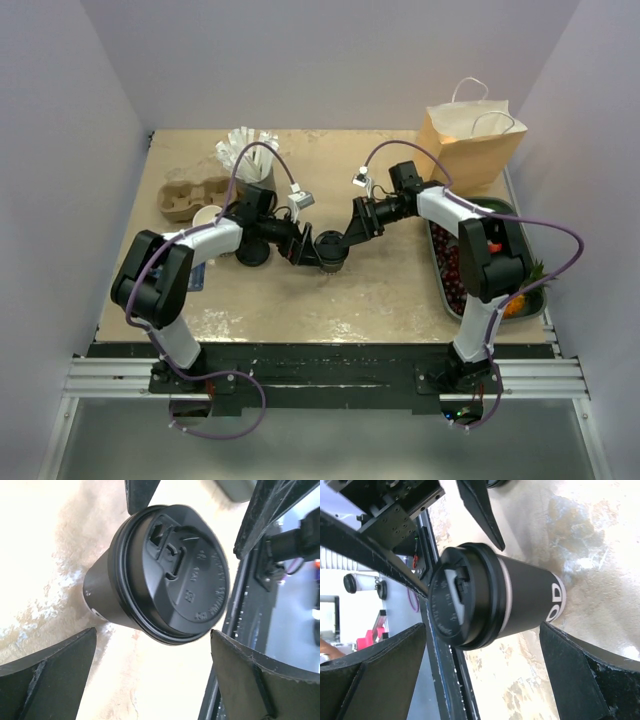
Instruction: Pack the takeout coffee
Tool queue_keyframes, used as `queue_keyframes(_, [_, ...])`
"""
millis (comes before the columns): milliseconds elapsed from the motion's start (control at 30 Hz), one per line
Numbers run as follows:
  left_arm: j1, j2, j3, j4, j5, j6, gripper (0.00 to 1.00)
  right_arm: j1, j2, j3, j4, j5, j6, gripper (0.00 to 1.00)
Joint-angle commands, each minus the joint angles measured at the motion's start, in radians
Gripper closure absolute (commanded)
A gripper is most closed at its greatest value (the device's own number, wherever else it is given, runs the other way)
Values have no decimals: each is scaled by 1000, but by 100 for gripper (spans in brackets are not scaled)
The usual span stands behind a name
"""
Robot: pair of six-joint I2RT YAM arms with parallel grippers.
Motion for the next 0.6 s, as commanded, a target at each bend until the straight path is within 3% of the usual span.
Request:
queue_keyframes(0, [9,-13,19,81,148,-33,0,3,-66,-15,-29,2,-43,1])
queue_keyframes(267, [9,30,31,219,183,-174,0,9,-48,-6,-28,28,-51,1])
queue_keyframes(567, [9,61,-7,302,132,-269,0,36,-34,-5,-19,61,-49,1])
